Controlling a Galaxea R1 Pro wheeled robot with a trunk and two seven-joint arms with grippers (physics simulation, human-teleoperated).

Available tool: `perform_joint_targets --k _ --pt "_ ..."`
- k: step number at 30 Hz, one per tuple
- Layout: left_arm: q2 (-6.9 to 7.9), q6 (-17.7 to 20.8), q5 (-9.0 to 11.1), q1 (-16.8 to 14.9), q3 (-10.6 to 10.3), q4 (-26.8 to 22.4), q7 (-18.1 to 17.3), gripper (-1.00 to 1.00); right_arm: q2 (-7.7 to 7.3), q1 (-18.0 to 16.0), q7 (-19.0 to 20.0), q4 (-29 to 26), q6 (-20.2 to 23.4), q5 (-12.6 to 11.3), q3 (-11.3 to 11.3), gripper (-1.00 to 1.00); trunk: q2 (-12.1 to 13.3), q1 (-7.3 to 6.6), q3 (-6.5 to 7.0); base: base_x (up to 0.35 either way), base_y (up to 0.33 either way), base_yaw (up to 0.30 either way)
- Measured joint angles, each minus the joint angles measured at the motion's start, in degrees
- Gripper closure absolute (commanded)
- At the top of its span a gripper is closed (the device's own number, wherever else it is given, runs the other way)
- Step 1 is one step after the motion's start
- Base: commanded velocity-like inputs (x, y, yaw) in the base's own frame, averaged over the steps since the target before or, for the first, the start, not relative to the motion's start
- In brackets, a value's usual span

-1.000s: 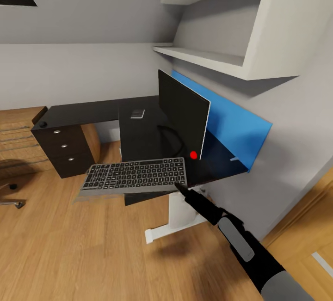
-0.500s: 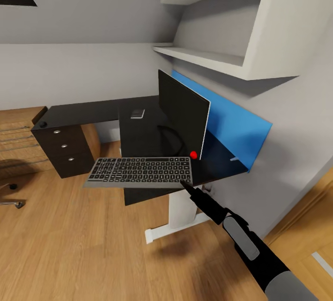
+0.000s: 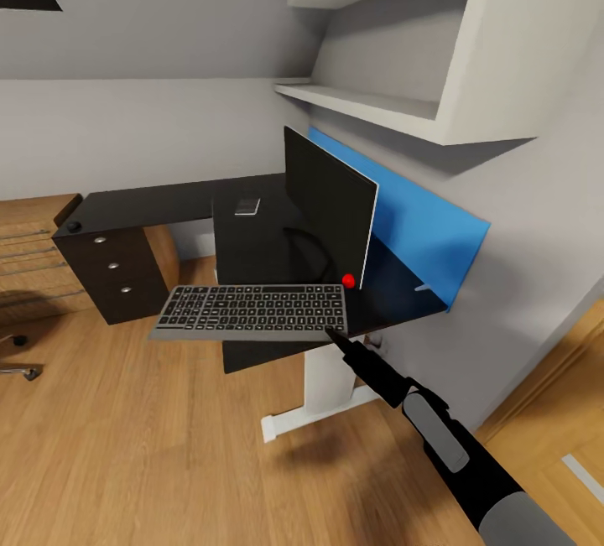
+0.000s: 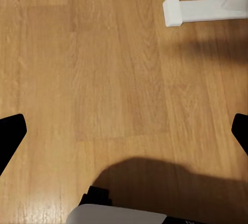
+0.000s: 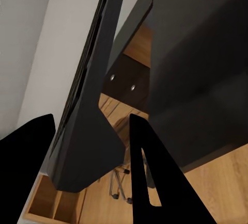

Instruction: In the bedroom, organize the workspace by keeping the computer under the desk, ensuring the monitor is on the desk, placing the keyboard on the desk next to the monitor, placing the mouse on the desk next to the keyboard, moving the folder from the swivel chair onto the desk next to the mouse, stacking the notebook on top of the folder with the pen on top of the notebook, and positioning the swivel chair next to the desk.

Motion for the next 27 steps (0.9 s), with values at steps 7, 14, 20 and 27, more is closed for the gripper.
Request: perform_joint_targets --k 7,14,20,27 --pt "-0.01 0.0 0.1 0.0 0.2 -0.1 0.0 -1.0 0.24 0.0 0.0 0.0 0.1 -0.1 0.2 1.0 0.0 0.0 0.0 0.0 0.0 -0.002" --pt "-0.08 0.0 0.1 0.0 0.2 -0.3 0.0 -1.0 0.22 0.0 0.0 0.0 0.1 -0.1 0.0 1.0 -0.4 0.21 -0.17 0.0 0.0 0.0" --pt "-0.12 0.0 0.1 0.0 0.2 -0.4 0.0 -1.0 0.14 0.0 0.1 0.0 0.0 0.0 -0.1 1.0 -2.8 1.53 -1.25 0.0 0.0 0.0" --pt "-0.08 0.0 0.1 0.0 0.2 -0.4 0.0 -1.0 0.17 0.0 0.0 0.0 0.0 -0.2 -0.1 1.0 -5.6 3.07 -2.51 0.0 0.0 0.0"
